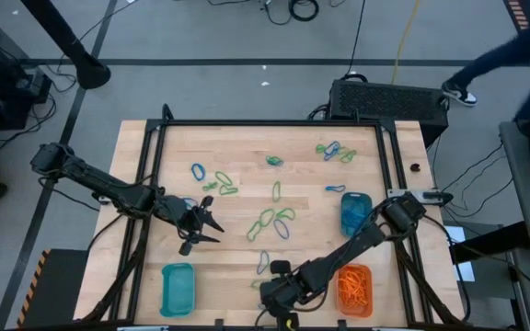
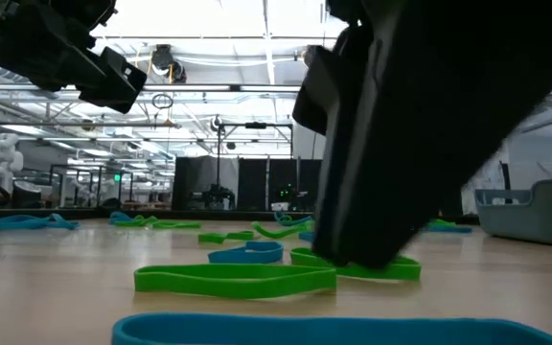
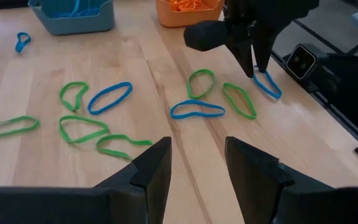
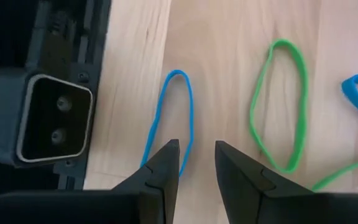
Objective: Sort rubber bands into baskets
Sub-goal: Put the blue rubber band into the dark blue bin
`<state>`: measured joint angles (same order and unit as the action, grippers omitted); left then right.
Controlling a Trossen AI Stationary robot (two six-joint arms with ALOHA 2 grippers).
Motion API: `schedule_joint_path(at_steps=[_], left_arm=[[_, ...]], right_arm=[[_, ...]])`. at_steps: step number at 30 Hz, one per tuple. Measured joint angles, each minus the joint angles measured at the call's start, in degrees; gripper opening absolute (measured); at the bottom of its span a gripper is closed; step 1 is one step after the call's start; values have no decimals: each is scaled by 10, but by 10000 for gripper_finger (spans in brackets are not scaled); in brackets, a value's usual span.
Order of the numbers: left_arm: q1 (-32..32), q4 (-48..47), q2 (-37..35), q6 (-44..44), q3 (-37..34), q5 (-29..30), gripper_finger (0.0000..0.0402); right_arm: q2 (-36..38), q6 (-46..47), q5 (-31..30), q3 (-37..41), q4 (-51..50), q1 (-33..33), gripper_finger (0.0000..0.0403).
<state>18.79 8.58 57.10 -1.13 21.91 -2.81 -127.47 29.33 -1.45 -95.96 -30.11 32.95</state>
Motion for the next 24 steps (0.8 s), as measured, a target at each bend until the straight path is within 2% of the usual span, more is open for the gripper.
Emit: schedule_joint_path(at_steps=[9, 15, 18, 22, 24], left_arm=[[0, 0, 0, -5, 0, 1, 157], [0, 0, 0, -11, 0, 1, 157], [0, 0, 0, -11, 0, 1, 157], [0, 0, 0, -11, 0, 1, 157], [0, 0, 0, -12, 0, 1, 157]], right_arm=[[-28, -2, -35, -1, 15, 19, 95], [-32, -1, -36, -2, 17, 20, 89], [-31, 0, -33, -1, 17, 20, 67], [-32, 0, -31, -1, 24, 20, 14], [-33, -1, -31, -6, 21, 19, 6]])
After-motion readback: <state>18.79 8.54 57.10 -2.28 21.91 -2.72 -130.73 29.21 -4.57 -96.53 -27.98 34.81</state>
